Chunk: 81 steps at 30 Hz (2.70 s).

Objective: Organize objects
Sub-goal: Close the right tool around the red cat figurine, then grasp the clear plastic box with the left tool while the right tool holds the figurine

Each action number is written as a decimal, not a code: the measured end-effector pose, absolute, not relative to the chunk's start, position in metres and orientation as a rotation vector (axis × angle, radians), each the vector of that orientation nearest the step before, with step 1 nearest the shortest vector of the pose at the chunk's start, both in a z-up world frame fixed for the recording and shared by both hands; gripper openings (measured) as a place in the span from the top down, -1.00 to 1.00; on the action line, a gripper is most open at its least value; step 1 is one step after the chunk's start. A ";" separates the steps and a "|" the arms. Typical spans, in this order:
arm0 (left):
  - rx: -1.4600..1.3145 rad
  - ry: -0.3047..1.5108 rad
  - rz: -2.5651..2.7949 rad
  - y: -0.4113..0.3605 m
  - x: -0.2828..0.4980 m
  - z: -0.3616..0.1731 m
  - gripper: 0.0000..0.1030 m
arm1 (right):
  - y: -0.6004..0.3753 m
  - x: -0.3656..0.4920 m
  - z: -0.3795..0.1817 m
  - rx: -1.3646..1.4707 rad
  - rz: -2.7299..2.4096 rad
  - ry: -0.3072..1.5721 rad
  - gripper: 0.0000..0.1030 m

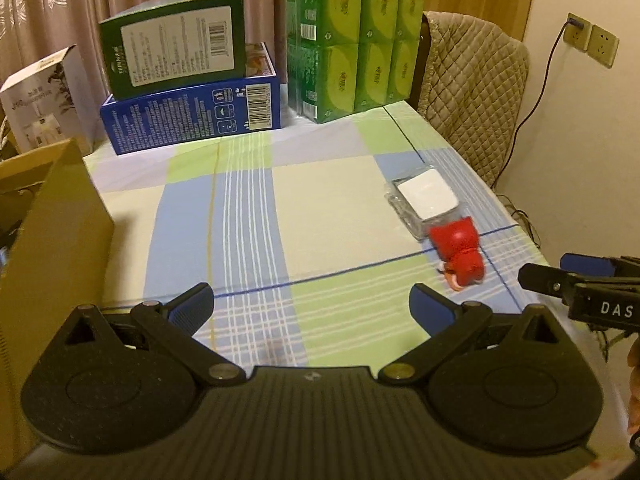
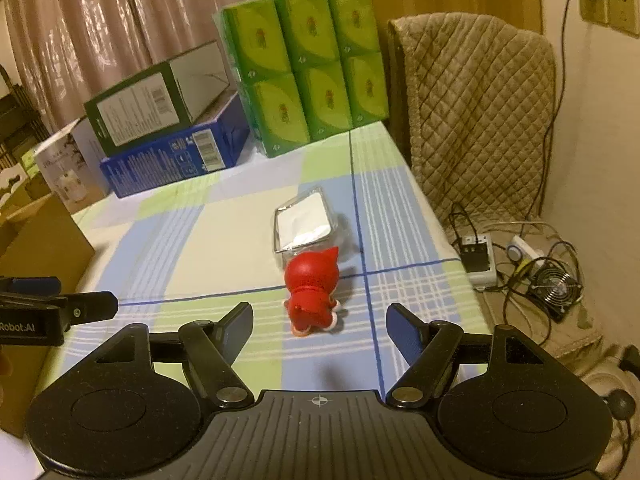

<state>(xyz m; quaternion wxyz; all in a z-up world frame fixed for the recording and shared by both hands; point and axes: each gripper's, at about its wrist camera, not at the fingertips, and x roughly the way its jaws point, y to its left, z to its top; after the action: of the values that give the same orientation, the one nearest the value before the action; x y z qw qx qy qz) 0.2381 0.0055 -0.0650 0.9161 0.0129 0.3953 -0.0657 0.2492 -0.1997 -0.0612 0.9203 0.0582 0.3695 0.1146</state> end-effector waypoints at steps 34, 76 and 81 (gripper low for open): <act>-0.031 0.808 -0.169 0.012 0.285 -0.107 -0.98 | -0.193 0.327 -0.100 0.004 0.130 0.786 0.17; 0.019 0.778 -0.324 -0.075 0.381 -0.138 -0.35 | -0.229 0.362 -0.110 0.127 0.170 0.814 0.17; 0.036 0.800 -0.306 -0.065 0.375 -0.137 -0.09 | -0.216 0.357 -0.111 0.123 0.210 0.820 0.17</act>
<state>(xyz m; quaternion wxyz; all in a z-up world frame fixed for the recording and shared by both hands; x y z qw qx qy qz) 0.3748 -0.0647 -0.1372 0.9096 0.0177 0.3877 -0.1485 0.3571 -0.2157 -0.1111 0.9100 0.0597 0.3974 0.1017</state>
